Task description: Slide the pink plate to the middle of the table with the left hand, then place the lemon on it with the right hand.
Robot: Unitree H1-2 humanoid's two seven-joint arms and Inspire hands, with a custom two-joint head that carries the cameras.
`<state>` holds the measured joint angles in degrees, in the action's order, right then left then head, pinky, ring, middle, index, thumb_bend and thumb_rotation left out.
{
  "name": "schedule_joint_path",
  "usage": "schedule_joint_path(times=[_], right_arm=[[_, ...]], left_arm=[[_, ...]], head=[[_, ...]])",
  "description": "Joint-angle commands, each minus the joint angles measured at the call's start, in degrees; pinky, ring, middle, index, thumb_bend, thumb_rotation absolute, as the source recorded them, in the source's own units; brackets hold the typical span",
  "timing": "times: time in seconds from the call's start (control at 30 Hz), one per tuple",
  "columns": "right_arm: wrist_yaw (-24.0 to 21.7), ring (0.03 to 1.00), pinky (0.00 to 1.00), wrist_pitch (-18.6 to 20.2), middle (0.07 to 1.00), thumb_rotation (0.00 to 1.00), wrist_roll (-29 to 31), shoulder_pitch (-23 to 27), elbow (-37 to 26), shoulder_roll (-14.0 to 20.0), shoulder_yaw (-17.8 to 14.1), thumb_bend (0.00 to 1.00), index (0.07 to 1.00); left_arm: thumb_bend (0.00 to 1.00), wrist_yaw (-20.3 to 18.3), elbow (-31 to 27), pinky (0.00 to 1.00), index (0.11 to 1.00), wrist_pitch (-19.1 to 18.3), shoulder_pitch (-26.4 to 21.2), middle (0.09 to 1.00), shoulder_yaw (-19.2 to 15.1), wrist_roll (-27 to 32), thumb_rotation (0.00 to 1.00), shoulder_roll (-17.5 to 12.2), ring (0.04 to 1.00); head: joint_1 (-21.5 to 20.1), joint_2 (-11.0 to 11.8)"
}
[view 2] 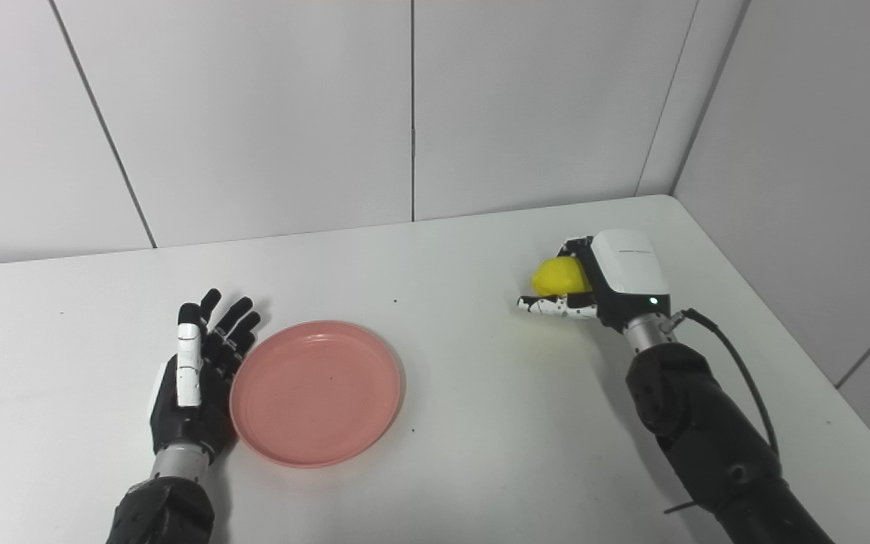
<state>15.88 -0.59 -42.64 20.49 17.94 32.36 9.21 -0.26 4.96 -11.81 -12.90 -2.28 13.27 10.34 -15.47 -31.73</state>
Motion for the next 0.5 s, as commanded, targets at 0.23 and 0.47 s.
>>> schedule_joint_path(times=[0.23, 0.47], right_arm=[[-3.0, 0.168, 0.12, -2.5, 0.233, 0.5, -1.3, 2.6, -10.7, 0.2, 0.6, 0.53, 0.25], [-7.8, 0.178, 0.13, -1.9, 0.244, 0.48, -1.7, 3.8, -16.2, -2.2, 2.0, 0.54, 0.257]], left_arm=[[0.79, 3.3, 3.6, 0.95, 0.912, -1.4, 3.1, 0.815, 1.0, -1.4, 0.8, 3.1, 0.838], [0.78, 3.7, 4.4, 0.97, 0.91, -0.4, 3.3, 0.814, 1.7, -1.5, 0.82, 3.8, 0.842]], head=[[2.5, 0.0], [3.6, 0.4]])
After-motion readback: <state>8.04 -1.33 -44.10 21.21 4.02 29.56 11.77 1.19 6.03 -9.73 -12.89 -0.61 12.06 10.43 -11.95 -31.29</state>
